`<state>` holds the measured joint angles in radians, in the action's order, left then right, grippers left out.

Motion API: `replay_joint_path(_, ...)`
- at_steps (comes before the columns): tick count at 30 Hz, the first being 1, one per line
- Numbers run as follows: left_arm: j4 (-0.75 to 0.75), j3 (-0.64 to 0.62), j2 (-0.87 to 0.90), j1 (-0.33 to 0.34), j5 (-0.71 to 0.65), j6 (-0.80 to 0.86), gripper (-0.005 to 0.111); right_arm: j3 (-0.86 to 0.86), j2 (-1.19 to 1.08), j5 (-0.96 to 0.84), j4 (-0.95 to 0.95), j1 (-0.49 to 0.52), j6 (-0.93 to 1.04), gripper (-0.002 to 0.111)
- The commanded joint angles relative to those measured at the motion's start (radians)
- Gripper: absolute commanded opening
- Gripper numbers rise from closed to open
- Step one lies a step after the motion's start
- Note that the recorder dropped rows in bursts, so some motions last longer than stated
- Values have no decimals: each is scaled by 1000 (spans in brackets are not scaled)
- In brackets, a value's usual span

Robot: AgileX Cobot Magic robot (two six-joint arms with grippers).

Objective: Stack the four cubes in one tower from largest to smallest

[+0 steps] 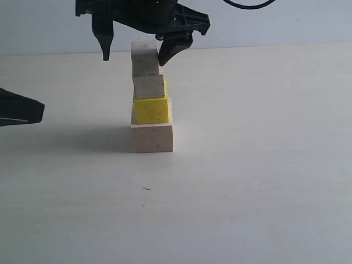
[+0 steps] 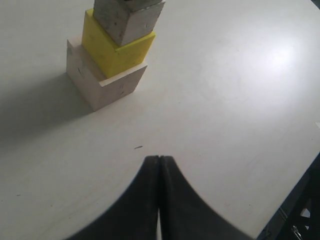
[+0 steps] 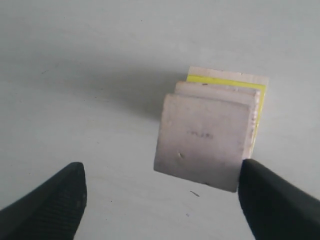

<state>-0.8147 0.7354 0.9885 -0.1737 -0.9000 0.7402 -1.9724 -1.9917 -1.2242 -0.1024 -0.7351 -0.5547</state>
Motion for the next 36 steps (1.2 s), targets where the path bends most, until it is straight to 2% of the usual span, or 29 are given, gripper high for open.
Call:
replay_joint_path(1, -11, -4, -5, -6, 7, -7, 0, 0, 3, 3, 24, 2, 13, 79)
replay_joint_path(14, -11, -4, -5, -6, 7, -7, 0, 0, 117, 3, 40, 2, 66, 79)
replay_joint_path(19, -11, -4, -5, -6, 7, -7, 0, 0, 212, 3, 183, 2, 115, 77)
replay_joint_path(22, -11, -4, -5, -6, 7, -7, 0, 0, 254, 3, 274, 2, 198, 63)
replay_joint_path(27, -11, -4, -5, -6, 7, -7, 0, 2, 299, 3, 286, 2, 279, 14)
replay_joint_path(29, -6, -4, -5, -6, 7, -7, 0, 2, 306, 3, 288, 2, 285, 0)
replay_joint_path(33, -6, -15, -7, -6, 23, -7, 0, 41, 337, 3, 291, 2, 283, 0)
replay_joint_path(36, -6, -49, -33, -6, 72, -7, 0, 166, 404, 11, 291, 2, 263, 0)
